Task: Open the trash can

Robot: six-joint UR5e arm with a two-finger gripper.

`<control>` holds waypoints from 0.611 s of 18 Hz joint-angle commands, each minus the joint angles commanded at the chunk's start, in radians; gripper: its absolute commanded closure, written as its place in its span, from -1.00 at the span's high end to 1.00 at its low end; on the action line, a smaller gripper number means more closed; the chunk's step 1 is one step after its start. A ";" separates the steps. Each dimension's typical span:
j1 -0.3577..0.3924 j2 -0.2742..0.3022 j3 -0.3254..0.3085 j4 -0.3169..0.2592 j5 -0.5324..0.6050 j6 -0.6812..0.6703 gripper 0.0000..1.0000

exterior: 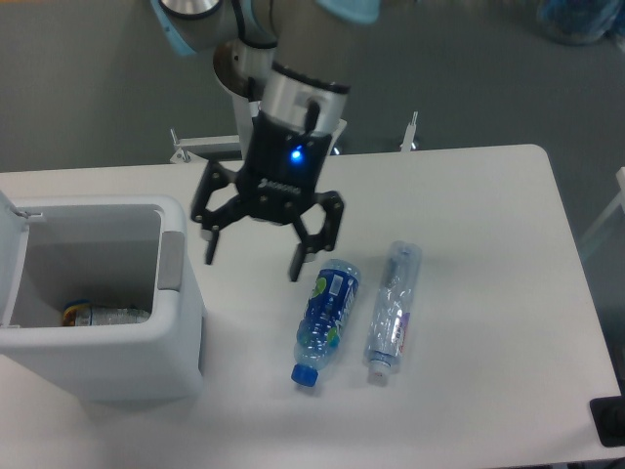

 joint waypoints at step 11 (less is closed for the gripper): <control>0.114 0.032 -0.080 -0.046 0.370 0.701 1.00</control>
